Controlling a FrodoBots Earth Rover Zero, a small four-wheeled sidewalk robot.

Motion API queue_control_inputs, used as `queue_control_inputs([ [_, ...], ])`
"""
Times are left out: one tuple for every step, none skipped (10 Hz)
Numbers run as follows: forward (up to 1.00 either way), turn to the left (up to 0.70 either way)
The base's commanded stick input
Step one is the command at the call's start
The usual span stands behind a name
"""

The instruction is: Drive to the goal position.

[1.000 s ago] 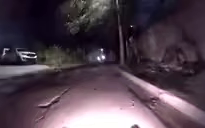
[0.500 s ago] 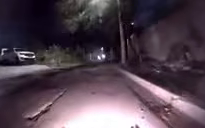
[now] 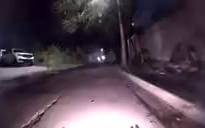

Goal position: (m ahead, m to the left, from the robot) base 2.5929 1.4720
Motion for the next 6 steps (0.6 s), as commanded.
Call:
queue_control_inputs([
  [0.7,0.0],
  [0.7,0.0],
  [0.7,0.0],
  [0.7,0.0],
  [0.7,0.0],
  [0.7,0.0],
])
